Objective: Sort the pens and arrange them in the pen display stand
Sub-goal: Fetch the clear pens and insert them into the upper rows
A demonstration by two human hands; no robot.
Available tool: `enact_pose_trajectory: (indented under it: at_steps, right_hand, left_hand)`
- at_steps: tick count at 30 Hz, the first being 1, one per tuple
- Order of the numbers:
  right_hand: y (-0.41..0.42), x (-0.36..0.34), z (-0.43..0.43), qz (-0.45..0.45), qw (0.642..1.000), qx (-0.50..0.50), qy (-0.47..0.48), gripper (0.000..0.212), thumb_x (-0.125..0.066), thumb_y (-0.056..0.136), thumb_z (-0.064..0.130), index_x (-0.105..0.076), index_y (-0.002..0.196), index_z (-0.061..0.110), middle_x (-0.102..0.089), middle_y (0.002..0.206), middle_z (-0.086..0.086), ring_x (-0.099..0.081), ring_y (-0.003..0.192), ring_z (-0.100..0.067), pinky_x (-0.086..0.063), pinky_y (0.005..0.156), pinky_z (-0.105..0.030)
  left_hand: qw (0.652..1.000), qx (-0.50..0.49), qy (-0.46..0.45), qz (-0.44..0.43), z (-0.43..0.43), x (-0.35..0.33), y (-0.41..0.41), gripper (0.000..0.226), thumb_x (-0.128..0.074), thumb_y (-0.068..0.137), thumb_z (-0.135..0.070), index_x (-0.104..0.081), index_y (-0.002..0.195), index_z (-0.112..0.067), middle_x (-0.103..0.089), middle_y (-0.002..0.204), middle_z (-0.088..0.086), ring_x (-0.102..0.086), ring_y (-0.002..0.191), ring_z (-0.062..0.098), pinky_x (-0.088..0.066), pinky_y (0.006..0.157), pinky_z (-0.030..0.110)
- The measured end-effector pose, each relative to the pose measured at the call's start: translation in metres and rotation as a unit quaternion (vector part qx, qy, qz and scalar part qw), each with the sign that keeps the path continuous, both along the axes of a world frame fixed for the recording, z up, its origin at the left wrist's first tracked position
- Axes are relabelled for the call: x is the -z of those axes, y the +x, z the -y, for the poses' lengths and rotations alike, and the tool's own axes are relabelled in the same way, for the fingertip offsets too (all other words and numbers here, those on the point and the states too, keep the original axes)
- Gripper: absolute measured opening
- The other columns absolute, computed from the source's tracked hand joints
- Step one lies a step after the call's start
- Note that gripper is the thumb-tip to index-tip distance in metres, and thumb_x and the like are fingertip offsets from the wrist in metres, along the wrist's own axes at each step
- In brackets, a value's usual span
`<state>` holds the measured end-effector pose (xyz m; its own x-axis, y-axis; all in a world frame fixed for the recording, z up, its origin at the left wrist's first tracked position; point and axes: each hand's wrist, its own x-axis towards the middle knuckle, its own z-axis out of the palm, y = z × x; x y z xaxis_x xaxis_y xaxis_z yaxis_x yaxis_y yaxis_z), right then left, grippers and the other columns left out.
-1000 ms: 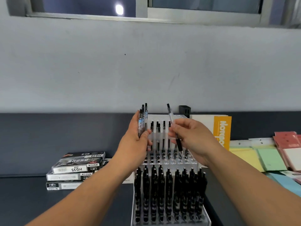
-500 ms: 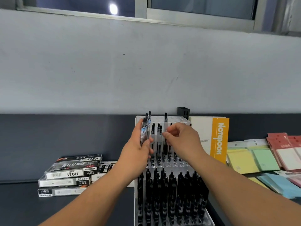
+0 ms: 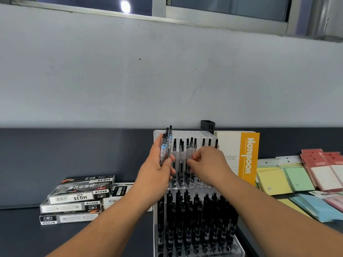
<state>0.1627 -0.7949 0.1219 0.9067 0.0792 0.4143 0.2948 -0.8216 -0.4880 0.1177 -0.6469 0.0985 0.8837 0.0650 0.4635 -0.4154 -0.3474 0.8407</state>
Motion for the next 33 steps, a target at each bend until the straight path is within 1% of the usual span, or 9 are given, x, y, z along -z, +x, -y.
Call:
enact_pose_trajectory:
  at_steps: [7,13,16,19,21,23,27,31,33]
  right_hand:
    - [-0.011,0.006,-0.006,0.039,0.999,-0.008,-0.026,0.011,-0.062,0.092,0.025,-0.064,0.084,0.017,-0.068,0.084,0.000,-0.060,0.079,-0.013,-0.045,0.072,-0.024]
    - [-0.009,-0.004,0.000,-0.006,0.999,-0.012,-0.051,0.014,-0.065,0.090,0.027,-0.070,0.087,0.014,-0.069,0.087,0.001,-0.060,0.079,-0.011,-0.044,0.072,-0.023]
    - [-0.015,-0.014,0.008,-0.012,0.999,-0.019,-0.029,0.011,-0.068,0.087,0.029,-0.067,0.092,0.020,-0.062,0.087,0.010,-0.057,0.080,-0.006,-0.046,0.074,-0.020]
    - [-0.024,-0.026,0.012,0.044,0.989,-0.029,0.135,0.010,-0.066,0.087,0.033,-0.065,0.087,0.023,-0.066,0.086,0.007,-0.060,0.075,-0.008,-0.050,0.069,-0.023]
    - [-0.030,-0.034,0.012,-0.010,0.947,-0.092,0.308,0.013,-0.066,0.088,0.036,-0.068,0.090,0.023,-0.069,0.085,0.004,-0.060,0.070,-0.010,-0.051,0.065,-0.027]
    - [-0.035,-0.039,0.012,-0.093,0.895,-0.157,0.406,0.014,-0.066,0.090,0.032,-0.069,0.097,0.021,-0.070,0.091,0.002,-0.059,0.072,-0.010,-0.049,0.062,-0.024]
    - [-0.035,-0.040,0.021,-0.160,0.841,-0.203,0.476,0.007,-0.066,0.090,0.018,-0.069,0.095,0.016,-0.071,0.083,0.001,-0.059,0.069,-0.009,-0.049,0.060,-0.021]
    - [-0.034,-0.035,0.031,-0.188,0.813,-0.218,0.505,0.012,-0.067,0.088,0.012,-0.066,0.099,0.009,-0.069,0.072,-0.002,-0.062,0.061,-0.011,-0.052,0.060,-0.020]
    - [-0.033,-0.035,0.033,-0.174,0.810,-0.207,0.520,0.015,-0.071,0.084,0.011,-0.066,0.098,0.008,-0.068,0.069,-0.001,-0.062,0.060,-0.008,-0.053,0.056,-0.019]
  left_hand:
    - [1.000,0.000,0.005,0.006,0.000,-0.001,-0.005,0.063,-0.045,0.100,-0.023,-0.013,0.145,-0.053,-0.066,0.083,-0.002,-0.056,0.061,0.000,-0.043,0.057,0.017]
    - [1.000,0.003,-0.005,0.009,0.000,-0.002,-0.004,0.062,-0.044,0.100,-0.020,-0.016,0.145,-0.052,-0.066,0.085,0.000,-0.057,0.065,0.005,-0.049,0.066,0.026]
    - [1.000,0.017,-0.020,0.015,0.000,-0.006,-0.005,0.061,-0.043,0.100,-0.015,-0.019,0.146,-0.047,-0.065,0.090,-0.008,-0.058,0.065,0.002,-0.049,0.063,0.018]
    - [0.999,0.027,-0.024,0.021,0.001,-0.014,-0.007,0.045,-0.042,0.100,-0.010,-0.038,0.138,-0.033,-0.065,0.095,-0.014,-0.059,0.067,0.000,-0.050,0.062,0.013]
    - [0.999,0.034,-0.015,0.019,0.005,-0.019,-0.008,0.031,-0.043,0.100,-0.011,-0.050,0.124,-0.029,-0.066,0.092,-0.014,-0.059,0.067,-0.001,-0.051,0.064,0.016]
    - [0.999,0.052,0.002,0.015,0.010,-0.023,-0.012,0.024,-0.044,0.100,-0.012,-0.055,0.114,-0.029,-0.066,0.086,-0.015,-0.059,0.065,-0.001,-0.051,0.065,0.019]
    - [0.997,0.077,0.014,0.002,0.018,-0.028,-0.015,0.020,-0.044,0.100,-0.012,-0.057,0.107,-0.026,-0.066,0.081,-0.012,-0.059,0.063,0.000,-0.051,0.068,0.022]
    - [0.994,0.098,0.046,-0.010,0.026,-0.024,-0.016,0.020,-0.046,0.100,-0.015,-0.058,0.106,-0.029,-0.071,0.087,-0.003,-0.065,0.077,0.023,-0.054,0.079,0.041]
    - [0.995,0.091,0.035,-0.003,0.029,-0.023,-0.016,0.020,-0.045,0.100,-0.015,-0.056,0.109,-0.030,-0.070,0.095,-0.007,-0.067,0.080,0.013,-0.055,0.081,0.036]
